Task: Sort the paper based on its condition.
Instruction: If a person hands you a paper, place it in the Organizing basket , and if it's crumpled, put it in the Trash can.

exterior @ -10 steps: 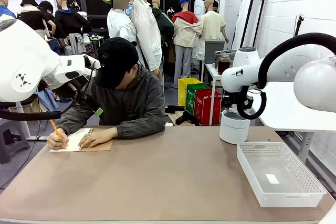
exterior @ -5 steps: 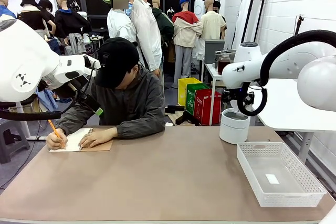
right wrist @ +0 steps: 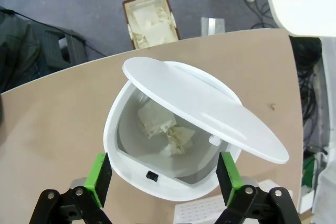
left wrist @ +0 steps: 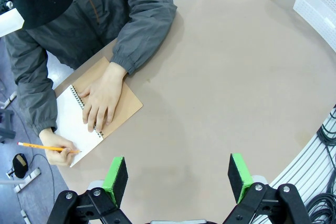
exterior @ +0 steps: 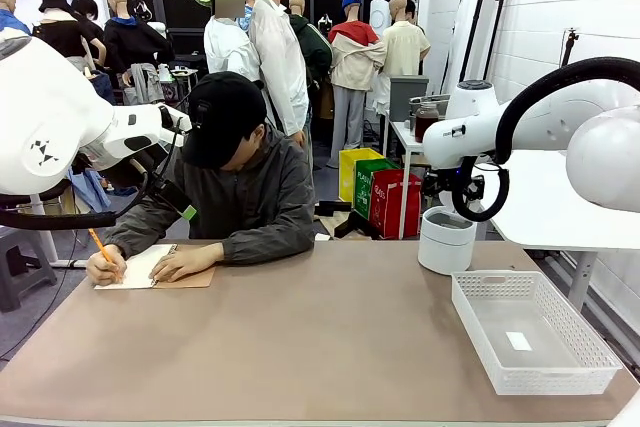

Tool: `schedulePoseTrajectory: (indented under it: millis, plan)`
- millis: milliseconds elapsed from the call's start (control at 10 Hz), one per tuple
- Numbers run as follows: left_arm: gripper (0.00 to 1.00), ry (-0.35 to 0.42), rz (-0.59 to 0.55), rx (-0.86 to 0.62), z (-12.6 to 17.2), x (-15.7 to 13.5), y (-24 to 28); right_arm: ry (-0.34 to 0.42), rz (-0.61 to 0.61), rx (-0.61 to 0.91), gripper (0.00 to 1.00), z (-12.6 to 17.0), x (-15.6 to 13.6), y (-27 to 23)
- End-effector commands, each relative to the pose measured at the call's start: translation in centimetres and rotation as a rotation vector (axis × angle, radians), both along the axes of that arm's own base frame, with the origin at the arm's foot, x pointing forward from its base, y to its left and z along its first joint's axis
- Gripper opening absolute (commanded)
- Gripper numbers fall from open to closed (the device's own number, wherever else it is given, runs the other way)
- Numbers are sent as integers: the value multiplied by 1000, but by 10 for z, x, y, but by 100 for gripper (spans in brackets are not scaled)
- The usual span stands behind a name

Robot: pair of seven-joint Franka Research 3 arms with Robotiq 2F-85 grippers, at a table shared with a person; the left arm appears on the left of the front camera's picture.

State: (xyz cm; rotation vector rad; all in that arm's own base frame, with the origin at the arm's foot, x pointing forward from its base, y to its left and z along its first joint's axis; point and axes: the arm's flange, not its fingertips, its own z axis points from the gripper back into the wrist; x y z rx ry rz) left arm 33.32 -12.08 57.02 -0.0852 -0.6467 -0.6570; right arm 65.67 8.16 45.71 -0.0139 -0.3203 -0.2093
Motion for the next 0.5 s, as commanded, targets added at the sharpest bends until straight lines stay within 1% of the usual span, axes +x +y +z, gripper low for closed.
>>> schedulePoseTrajectory:
  millis: [0, 400]
  plan:
    - [100, 1, 0, 1, 0, 0, 1, -5, 1, 1, 100, 1, 0, 0]
    - [100, 1, 0, 1, 0, 0, 1, -5, 1, 1, 100, 1, 0, 0]
